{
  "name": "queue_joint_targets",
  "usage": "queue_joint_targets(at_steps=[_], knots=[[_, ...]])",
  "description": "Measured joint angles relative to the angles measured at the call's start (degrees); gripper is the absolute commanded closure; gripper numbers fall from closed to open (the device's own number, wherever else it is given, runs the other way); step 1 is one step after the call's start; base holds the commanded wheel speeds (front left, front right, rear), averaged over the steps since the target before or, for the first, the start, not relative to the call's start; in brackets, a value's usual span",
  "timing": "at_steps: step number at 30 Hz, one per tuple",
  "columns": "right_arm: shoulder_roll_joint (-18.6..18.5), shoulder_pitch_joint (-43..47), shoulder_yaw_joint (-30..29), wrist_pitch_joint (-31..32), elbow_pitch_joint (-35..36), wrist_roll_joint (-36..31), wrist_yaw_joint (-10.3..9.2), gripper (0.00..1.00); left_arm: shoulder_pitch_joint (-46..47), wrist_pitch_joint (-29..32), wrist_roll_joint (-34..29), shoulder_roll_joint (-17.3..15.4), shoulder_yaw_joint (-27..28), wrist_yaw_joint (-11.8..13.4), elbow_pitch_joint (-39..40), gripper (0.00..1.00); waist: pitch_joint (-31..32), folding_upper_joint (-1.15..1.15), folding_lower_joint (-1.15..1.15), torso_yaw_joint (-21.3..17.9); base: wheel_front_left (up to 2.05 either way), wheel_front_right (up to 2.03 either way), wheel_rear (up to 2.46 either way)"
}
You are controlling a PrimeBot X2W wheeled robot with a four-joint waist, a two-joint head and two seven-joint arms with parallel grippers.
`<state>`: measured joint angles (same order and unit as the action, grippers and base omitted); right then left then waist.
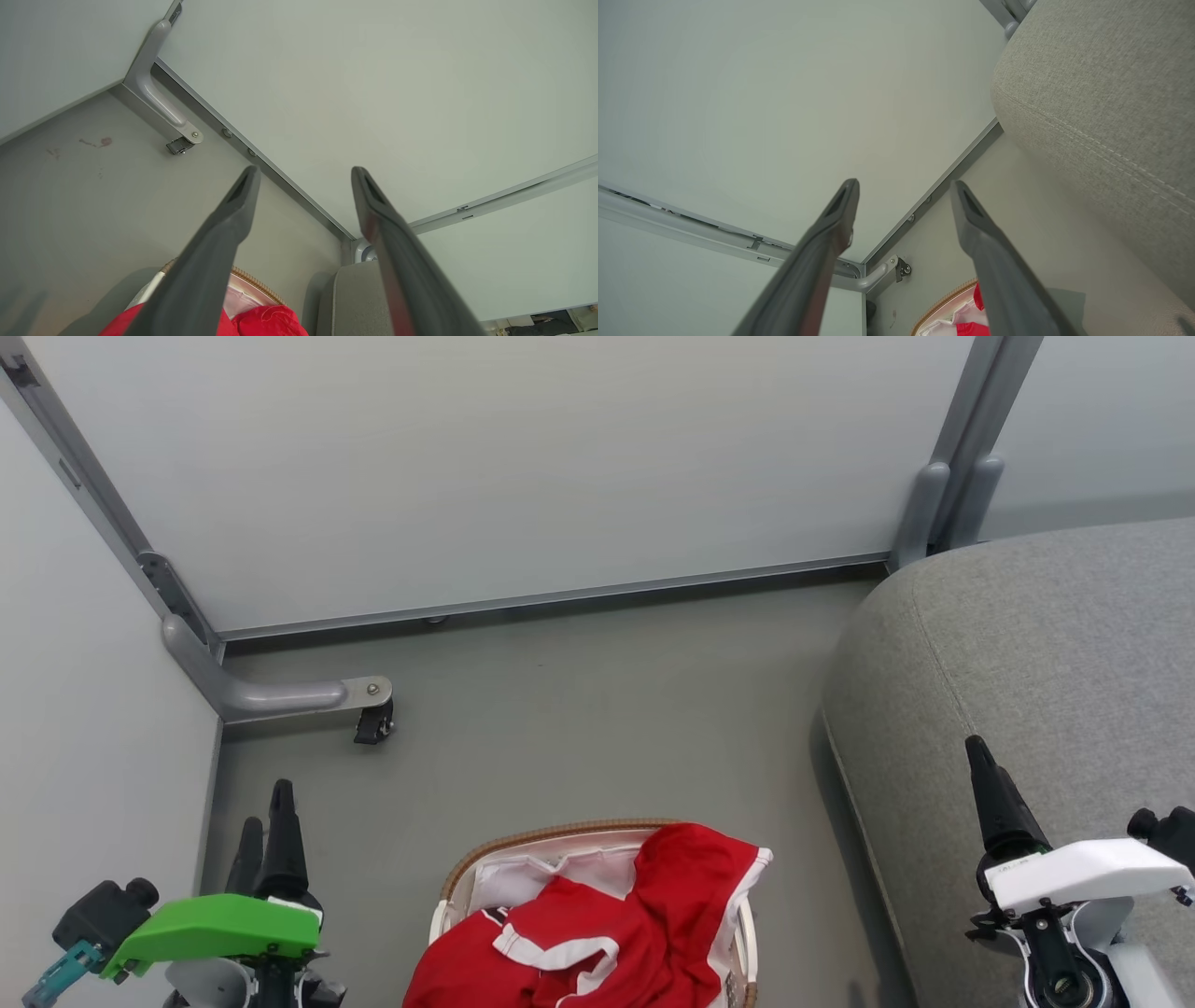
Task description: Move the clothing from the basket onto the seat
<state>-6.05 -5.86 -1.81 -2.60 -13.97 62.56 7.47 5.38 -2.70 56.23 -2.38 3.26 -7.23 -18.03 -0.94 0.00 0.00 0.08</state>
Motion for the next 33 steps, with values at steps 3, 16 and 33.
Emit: queue_joint_targets(at_steps=[3,16,33], knots=[[-0.21,0.00,0.29,-0.59,0.16,-2.98,0.00,0.00,0.01,-0.49,-3.27,0.01,-0.32,0.00,-0.43,0.00,-0.01,0.00,0.00,0.02,0.00,0.00,0.00],[-0.97,-0.13,1.30,-3.02,0.32,-14.34,0.00,0.00,0.36,-2.93,-14.94,-0.01,-1.91,0.25,-1.79,0.00,-0.19,0.00,0.00,0.09,0.00,0.00,0.00],[-2.04,-0.63,2.88,-5.60,-0.29,-27.05,0.00,0.00,0.66,-5.68,-27.91,-0.13,-4.01,1.24,-3.05,0.00,-0.27,0.00,0.00,0.27,0.00,0.00,0.00]])
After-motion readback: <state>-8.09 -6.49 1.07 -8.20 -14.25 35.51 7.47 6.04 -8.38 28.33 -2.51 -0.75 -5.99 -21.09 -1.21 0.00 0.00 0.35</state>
